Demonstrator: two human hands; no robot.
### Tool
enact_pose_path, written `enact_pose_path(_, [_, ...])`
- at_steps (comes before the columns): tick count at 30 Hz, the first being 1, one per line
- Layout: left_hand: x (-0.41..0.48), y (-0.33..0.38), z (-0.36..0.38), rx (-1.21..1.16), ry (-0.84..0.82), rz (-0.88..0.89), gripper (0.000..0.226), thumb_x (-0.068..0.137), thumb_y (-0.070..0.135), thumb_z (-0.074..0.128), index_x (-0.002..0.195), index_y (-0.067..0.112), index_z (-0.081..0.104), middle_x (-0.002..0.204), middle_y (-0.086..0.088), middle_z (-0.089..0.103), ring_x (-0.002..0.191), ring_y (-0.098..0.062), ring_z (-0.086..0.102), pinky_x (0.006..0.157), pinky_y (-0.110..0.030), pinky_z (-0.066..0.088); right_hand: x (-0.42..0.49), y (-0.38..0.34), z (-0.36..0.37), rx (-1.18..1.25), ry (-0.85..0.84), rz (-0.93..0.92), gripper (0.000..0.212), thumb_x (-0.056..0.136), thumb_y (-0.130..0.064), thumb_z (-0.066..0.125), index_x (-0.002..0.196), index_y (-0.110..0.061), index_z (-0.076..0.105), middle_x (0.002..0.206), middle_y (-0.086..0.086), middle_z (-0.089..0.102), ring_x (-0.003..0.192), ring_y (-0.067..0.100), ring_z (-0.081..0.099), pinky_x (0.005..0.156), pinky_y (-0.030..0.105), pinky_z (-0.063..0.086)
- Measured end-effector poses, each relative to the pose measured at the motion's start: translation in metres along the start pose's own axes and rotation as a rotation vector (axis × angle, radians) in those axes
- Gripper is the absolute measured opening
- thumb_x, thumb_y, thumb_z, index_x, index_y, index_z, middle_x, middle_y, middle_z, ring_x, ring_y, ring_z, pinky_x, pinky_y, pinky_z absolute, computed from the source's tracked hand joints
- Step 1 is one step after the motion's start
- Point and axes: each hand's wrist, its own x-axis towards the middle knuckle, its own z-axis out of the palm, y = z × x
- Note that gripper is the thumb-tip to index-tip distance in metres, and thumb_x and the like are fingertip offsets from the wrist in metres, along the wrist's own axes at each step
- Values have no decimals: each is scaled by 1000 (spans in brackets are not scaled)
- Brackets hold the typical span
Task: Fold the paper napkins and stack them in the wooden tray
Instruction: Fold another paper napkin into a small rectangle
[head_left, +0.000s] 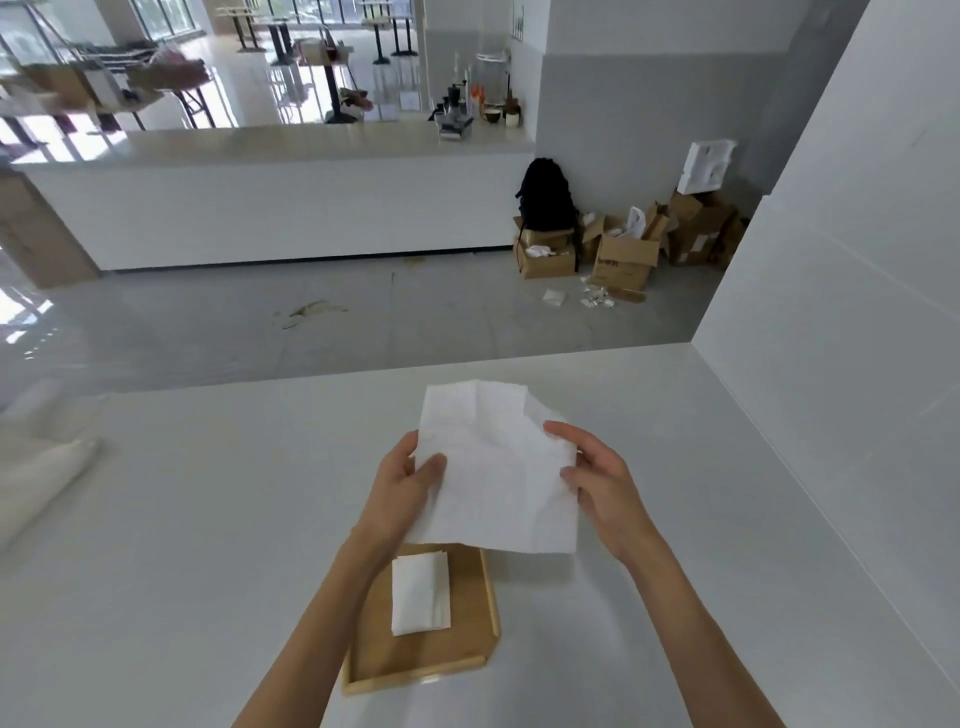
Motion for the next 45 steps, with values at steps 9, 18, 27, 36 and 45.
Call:
enact_pose_path(9, [-11,10,-17,-30,132,52,23,106,24,50,123,20,64,112,-1,73,101,-22,72,86,-38,62,3,-29,25,-199,71,-249,34,101,-24,60,123,-49,65,131,-34,57,120,-12,53,105,20,46])
enact_pose_path(18, [-10,35,-23,-48,165,264,37,104,17,54,137,34,52,84,6,77,78,-7,72,66,-21,57,5,-62,15,-130,55,-302,33,99,-19,63,124,-40,70,126,-24,66,110,0,63,95,24,53])
enact_pose_path(27, [-13,47,-20,-84,197,262,23,102,12,58,110,24,76,108,3,77,96,-9,70,84,-32,58,8,-71,7,-113,151,-336,27,93,-20,71,105,-44,77,113,-24,74,110,1,67,93,20,55])
enact_pose_path(36, [-14,47,-25,-9,309,263,19,92,9,71,105,22,76,96,3,76,78,8,66,68,-9,51,5,-72,4,-251,74,-325,31,89,-7,74,104,-34,76,98,-22,75,88,-4,67,79,13,53])
enact_pose_path(45, [-16,48,-12,174,381,280,17,91,8,71,103,21,75,93,5,74,80,-7,65,69,-7,49,1,-73,-1,-427,162,-353,23,91,-6,70,105,-24,75,101,-8,72,90,8,66,85,26,56])
